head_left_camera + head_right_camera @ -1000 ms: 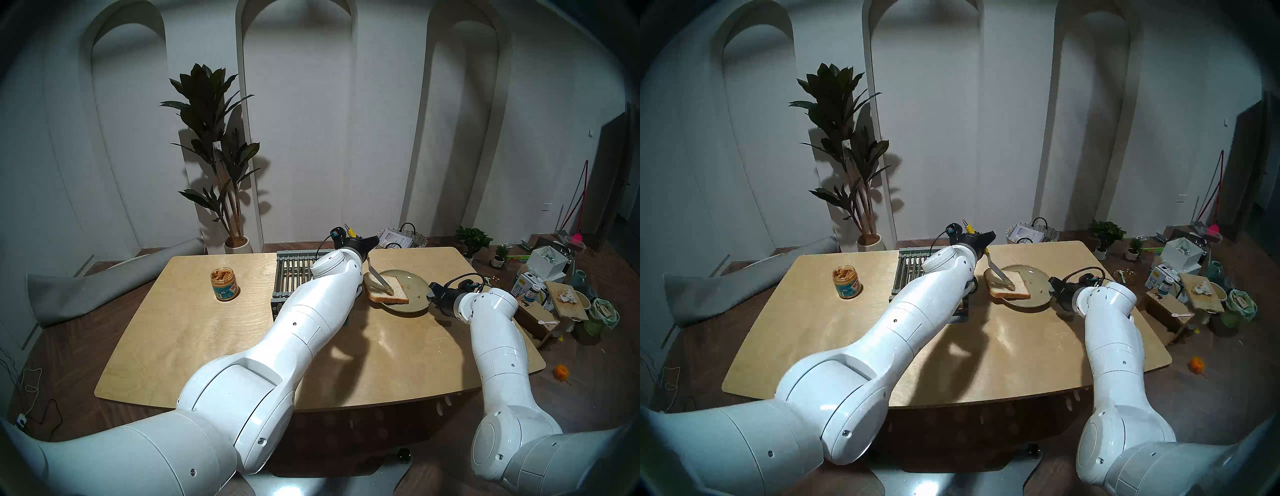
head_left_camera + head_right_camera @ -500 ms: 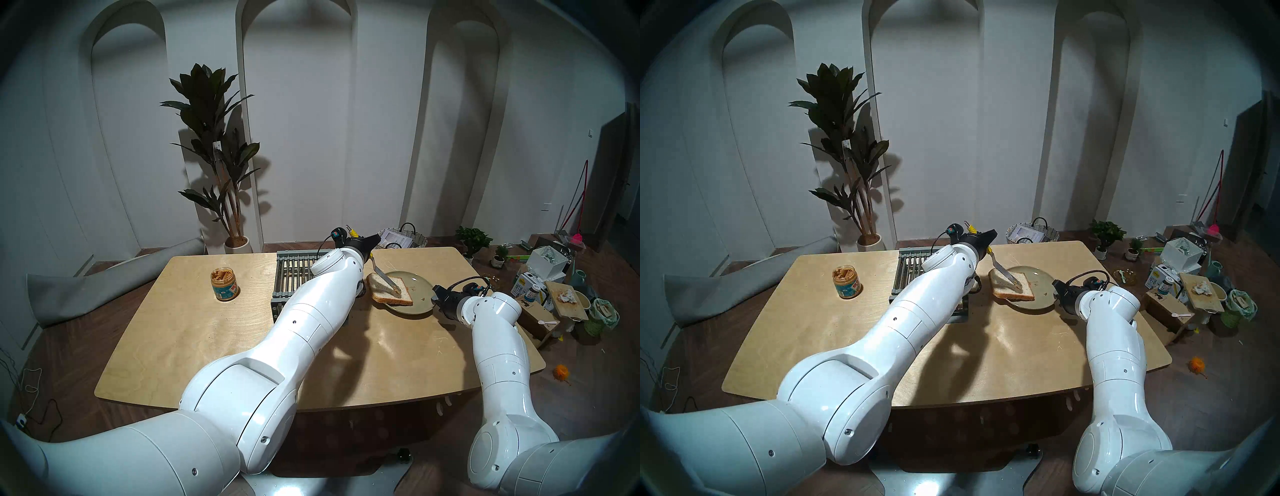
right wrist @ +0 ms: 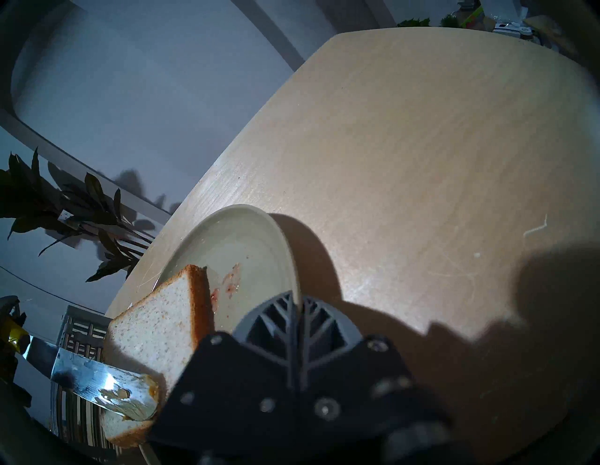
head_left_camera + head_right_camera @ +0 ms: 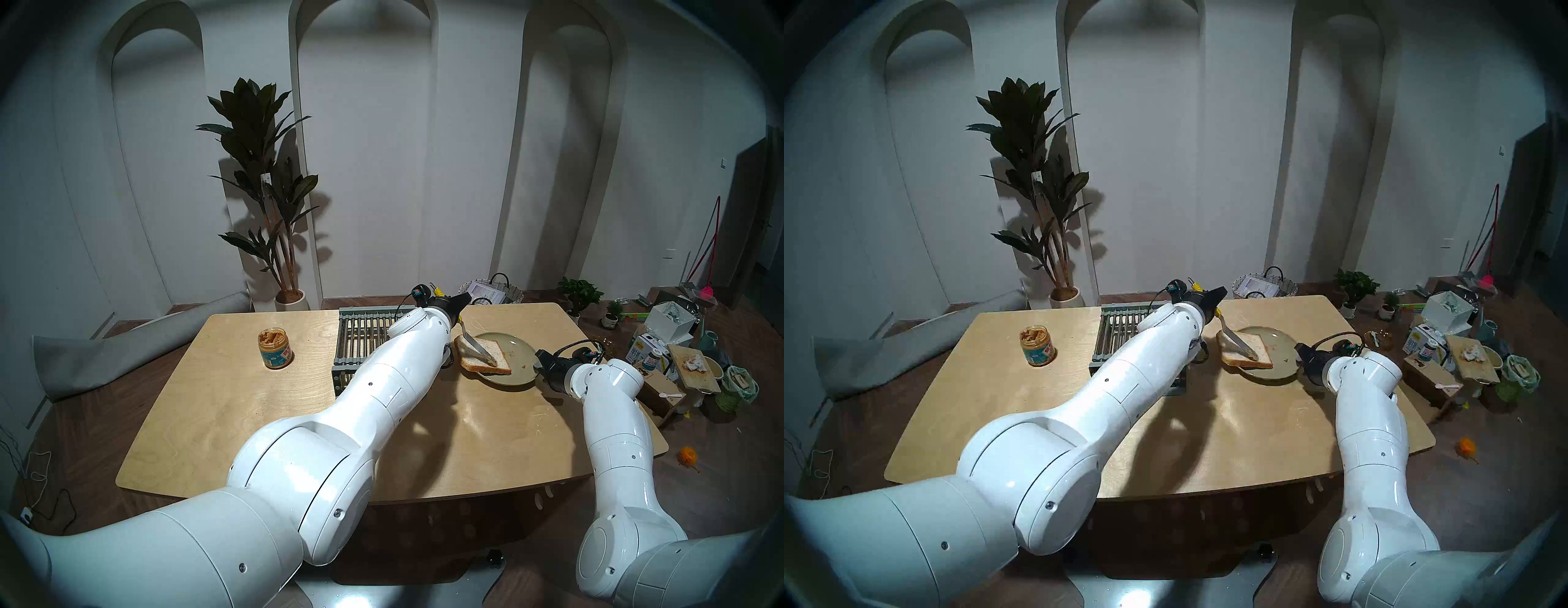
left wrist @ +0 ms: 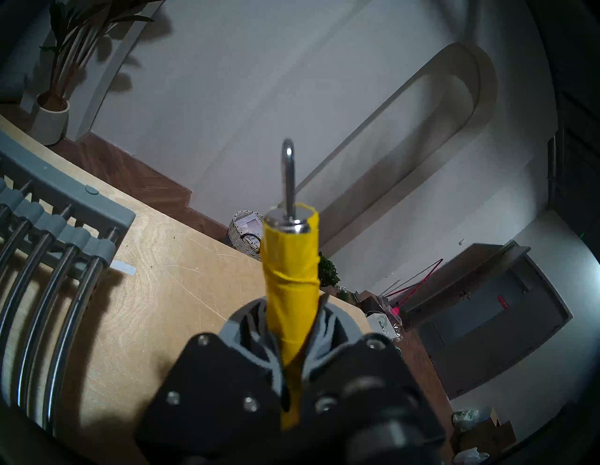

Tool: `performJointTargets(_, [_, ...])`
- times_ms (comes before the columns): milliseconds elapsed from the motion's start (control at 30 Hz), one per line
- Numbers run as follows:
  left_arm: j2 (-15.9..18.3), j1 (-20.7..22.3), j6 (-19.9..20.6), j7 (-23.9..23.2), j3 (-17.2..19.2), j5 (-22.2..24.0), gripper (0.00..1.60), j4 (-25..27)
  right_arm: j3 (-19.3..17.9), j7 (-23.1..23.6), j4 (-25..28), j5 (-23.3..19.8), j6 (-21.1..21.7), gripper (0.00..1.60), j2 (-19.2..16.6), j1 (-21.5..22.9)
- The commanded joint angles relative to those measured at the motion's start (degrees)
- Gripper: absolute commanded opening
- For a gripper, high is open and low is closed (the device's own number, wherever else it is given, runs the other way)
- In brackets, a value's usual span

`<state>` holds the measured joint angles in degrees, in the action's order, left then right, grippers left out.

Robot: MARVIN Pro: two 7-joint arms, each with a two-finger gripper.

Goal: Spread peanut butter over the slice of bread with the knife

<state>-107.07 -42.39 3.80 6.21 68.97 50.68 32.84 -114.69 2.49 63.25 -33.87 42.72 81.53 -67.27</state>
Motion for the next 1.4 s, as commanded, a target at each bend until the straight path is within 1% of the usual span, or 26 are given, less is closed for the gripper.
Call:
performJointTargets(0, [-1.51, 5.55, -1.8, -3.63, 0.84, 0.87, 0.0, -1.79, 0.22, 0.4, 0.29, 0.19, -0.7, 0.0, -0.75, 1.18])
performJointTargets(167, [-1.8, 6.72, -2.56, -5.88, 1.35, 1.57, 0.0, -4.63, 0.45, 0.49, -0.27, 0.34, -0.92, 0.0, -0.88, 1.2])
performJointTargets(233, [-2.02, 7.17, -3.49, -7.63, 1.45, 1.8, 0.0, -6.4, 0.63, 0.6, -0.49, 0.43, -1.12, 0.0, -0.97, 1.21])
performJointTargets(333, [-2.38, 7.88, -4.58, -8.9, 1.69, 2.07, 0.0, -8.55, 0.86, 0.6, -0.8, 0.5, -1.41, 0.0, -1.08, 1.25])
performJointTargets(367, [-2.38, 7.88, -4.58, -8.9, 1.69, 2.07, 0.0, -8.55, 0.86, 0.6, -0.8, 0.5, -1.41, 0.0, -1.08, 1.25])
performJointTargets(467, [-2.59, 8.01, -6.55, -10.1, 1.33, 1.63, 0.0, -9.86, 1.01, 0.65, -1.08, 0.48, -1.69, 0.0, -1.14, 1.31])
performJointTargets(600, [-2.83, 8.9, -9.45, -10.85, -0.84, -0.53, 0.0, -12.08, 1.29, 0.76, -1.64, 0.5, -2.13, 0.0, -1.16, 1.42])
performJointTargets(667, [-2.9, 9.09, -9.75, -10.8, -1.1, -0.78, 0.0, -12.46, 1.35, 0.79, -1.73, 0.52, -2.22, 0.0, -1.15, 1.44])
performJointTargets(700, [-3.1, 9.55, -10.54, -11.01, -1.34, -0.95, 0.0, -13.69, 1.51, 0.89, -1.95, 0.56, -2.46, 0.0, -1.17, 1.49])
performJointTargets(733, [-3.05, 9.74, -11.18, -10.73, -2.3, -2.01, 0.0, -14.31, 1.55, 0.92, -2.03, 0.56, -2.53, 0.0, -1.17, 1.51])
performJointTargets(900, [-3.25, 10.14, -12.82, -11.42, -2.69, -2.31, 0.0, -16.97, 1.84, 1.02, -2.49, 0.65, -3.03, 0.0, -1.2, 1.62])
performJointTargets(1067, [-3.0, 10.31, -13.55, -12.66, -2.33, -1.9, 0.0, -17.97, 2.05, 1.27, -2.76, 0.69, -3.48, 0.0, -1.31, 1.64])
performJointTargets(1100, [-2.78, 10.58, -13.49, -13.5, -1.67, -1.19, 0.0, -18.33, 2.1, 1.29, -3.08, 0.68, -3.69, 0.0, -1.34, 1.72])
performJointTargets(1167, [-2.58, 10.62, -13.67, -13.98, -1.43, -0.96, 0.0, -18.34, 2.12, 1.32, -3.23, 0.67, -3.78, 0.0, -1.36, 1.75])
performJointTargets(1200, [-2.22, 10.76, -13.37, -14.83, -0.56, -0.17, 0.0, -18.55, 2.19, 1.41, -3.44, 0.68, -3.97, 0.0, -1.42, 1.8])
performJointTargets(1367, [-1.35, 11.08, -13.34, -15.74, 0.03, 0.1, 0.0, -19.59, 2.26, 1.69, -3.96, 0.58, -4.23, 0.0, -1.56, 1.97])
